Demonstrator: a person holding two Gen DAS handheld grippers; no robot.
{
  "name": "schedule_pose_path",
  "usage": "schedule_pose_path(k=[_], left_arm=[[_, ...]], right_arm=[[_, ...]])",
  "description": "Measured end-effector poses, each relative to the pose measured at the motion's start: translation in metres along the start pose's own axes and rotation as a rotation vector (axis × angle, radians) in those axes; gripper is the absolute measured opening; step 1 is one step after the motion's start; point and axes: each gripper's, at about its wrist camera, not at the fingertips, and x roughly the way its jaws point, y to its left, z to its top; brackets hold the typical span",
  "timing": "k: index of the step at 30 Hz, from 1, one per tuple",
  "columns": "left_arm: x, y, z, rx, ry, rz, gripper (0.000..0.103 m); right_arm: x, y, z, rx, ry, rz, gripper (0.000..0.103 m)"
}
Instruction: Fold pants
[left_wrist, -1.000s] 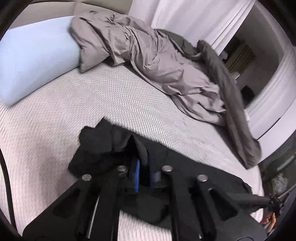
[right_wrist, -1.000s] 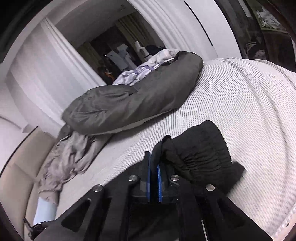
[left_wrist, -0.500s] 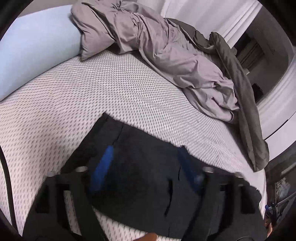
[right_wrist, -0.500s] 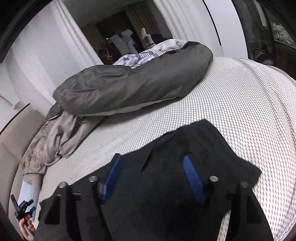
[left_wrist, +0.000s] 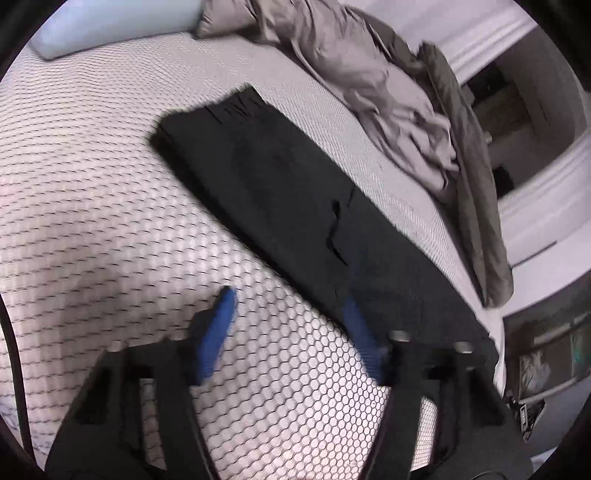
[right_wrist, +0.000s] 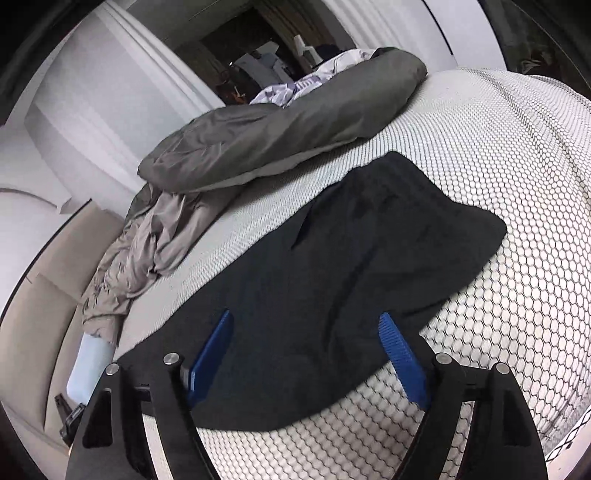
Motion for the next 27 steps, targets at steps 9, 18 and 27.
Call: schedule_pose_path(k=[9,18,27], left_arm=[[0.044,-0.035,0.026,0.11,-0.015,0.087,0.013],[0.033,-0.022,0.009,0.107,0.014,0.132,0.014],[0.012,-0.02,0.002,0.09,-0.051,0.162,0.035]], right_arm=[[-0.005,-0.009,-0.005,-0.014,0.009,-0.015,0.081],[-0.002,-0.003,-0.005,-0.026,0.016,-0.041,0.081],[0.017,0.005,-0.008,-0.018,0.073,-0.073,0.081]])
